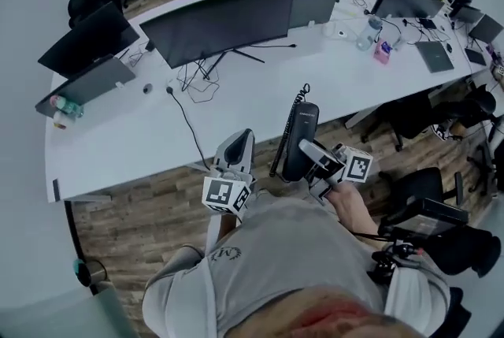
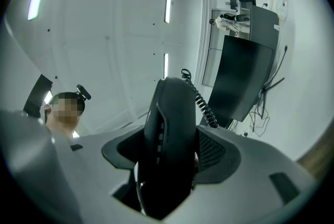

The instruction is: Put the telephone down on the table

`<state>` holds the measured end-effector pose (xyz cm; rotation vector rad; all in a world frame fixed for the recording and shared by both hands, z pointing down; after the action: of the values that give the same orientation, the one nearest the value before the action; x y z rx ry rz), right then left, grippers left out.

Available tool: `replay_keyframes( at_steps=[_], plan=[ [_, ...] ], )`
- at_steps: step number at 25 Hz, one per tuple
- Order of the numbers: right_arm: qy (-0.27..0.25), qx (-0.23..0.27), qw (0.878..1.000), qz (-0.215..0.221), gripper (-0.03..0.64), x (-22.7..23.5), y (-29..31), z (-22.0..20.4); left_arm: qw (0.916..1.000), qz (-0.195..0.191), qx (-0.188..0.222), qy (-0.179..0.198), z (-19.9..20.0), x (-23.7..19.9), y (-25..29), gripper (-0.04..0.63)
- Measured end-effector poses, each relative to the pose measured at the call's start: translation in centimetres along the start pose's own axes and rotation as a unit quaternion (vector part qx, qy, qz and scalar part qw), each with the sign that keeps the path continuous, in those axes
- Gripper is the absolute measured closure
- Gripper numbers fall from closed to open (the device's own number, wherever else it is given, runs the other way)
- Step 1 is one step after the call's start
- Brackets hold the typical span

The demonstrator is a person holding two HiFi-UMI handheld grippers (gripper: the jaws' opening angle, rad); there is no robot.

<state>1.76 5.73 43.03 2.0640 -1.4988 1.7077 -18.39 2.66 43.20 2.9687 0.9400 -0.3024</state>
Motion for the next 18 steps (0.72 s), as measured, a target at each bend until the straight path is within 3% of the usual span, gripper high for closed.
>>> replay_keyframes(
  at_steps=[5, 10, 14, 18],
  plan=[
    [-0.021, 0.023, 0.999, -0.024, 0.321, 0.5, 0.7, -0.2, 0.9993, -0.035, -0.008, 0.007, -0.6, -3.5, 1.8, 0.584],
    [-0.035, 0.027, 0.997, -0.068, 0.321, 1.4, -0.1, -0.1, 0.9988, -0.045, -0.015, -0.012, -1.2, -5.0, 2.4, 0.584],
    [-0.018, 0.010, 0.998, -0.058, 0.321, 2.6, 2.0, -0.3, 0.9987, -0.043, -0.014, -0.024, -1.5, -5.6, 1.6, 0.584],
    [0.014, -0.020, 0.999, -0.031, 0.321, 4.7, 5.7, -0.7, 0.9993, -0.017, -0.017, -0.029, -2.1, -7.4, 0.4, 0.584]
  ],
)
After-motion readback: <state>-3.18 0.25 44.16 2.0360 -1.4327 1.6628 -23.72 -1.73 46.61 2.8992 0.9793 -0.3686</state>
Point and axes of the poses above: the fingertips, and each gripper's own axes: y forward along the fingers, x to its right, z out of its top, the point moved 7 cm from there along -y, backward along the fingers, and after that the axes turned 8 degrees about z, right-handed, at the moved point
